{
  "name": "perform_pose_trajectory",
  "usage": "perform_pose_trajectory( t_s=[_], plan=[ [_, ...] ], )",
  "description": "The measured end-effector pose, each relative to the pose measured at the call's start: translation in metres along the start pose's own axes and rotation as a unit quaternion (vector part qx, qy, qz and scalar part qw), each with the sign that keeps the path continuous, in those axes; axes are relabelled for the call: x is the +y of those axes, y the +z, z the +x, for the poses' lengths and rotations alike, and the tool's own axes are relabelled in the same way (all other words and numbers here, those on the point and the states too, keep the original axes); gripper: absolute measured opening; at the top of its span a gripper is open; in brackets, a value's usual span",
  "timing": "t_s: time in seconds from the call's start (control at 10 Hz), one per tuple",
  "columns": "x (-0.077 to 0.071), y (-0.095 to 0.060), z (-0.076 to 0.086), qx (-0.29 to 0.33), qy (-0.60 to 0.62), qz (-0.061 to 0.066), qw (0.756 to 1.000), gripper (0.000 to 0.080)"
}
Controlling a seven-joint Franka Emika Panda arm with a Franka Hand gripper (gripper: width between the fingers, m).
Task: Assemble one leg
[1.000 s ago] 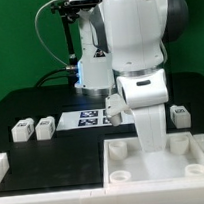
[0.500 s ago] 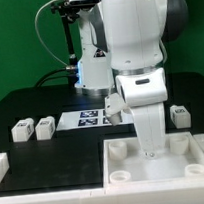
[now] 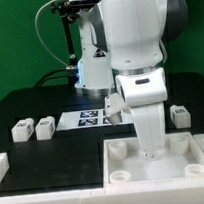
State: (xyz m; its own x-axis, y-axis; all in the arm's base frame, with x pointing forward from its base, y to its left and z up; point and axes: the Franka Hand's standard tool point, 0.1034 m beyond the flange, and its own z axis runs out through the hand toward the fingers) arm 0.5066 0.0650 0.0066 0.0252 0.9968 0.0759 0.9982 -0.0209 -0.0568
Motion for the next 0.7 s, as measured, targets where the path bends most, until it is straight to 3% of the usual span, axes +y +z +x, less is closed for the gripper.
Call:
perform_pose_trajectory(
  t_s=[0.1,0.3,0.5,0.6,0.7],
  plan=[
    [0.0,-0.002,0.001,-0.001,0.008,-0.001,1.0,0.0649],
    [-0.01,-0.033,0.01,-0.011,0.059,-0.01,0.998,0.0649],
    [-0.025,-0.057,0.034,-0.019,0.11,-0.017,0.994,0.0649],
    [-0.031,-0.066,0.047,-0.018,0.202,-0.022,0.979,0.0649],
    [-0.039,-0.065,0.066,-0.013,0.29,-0.027,0.956,0.0649]
  ],
)
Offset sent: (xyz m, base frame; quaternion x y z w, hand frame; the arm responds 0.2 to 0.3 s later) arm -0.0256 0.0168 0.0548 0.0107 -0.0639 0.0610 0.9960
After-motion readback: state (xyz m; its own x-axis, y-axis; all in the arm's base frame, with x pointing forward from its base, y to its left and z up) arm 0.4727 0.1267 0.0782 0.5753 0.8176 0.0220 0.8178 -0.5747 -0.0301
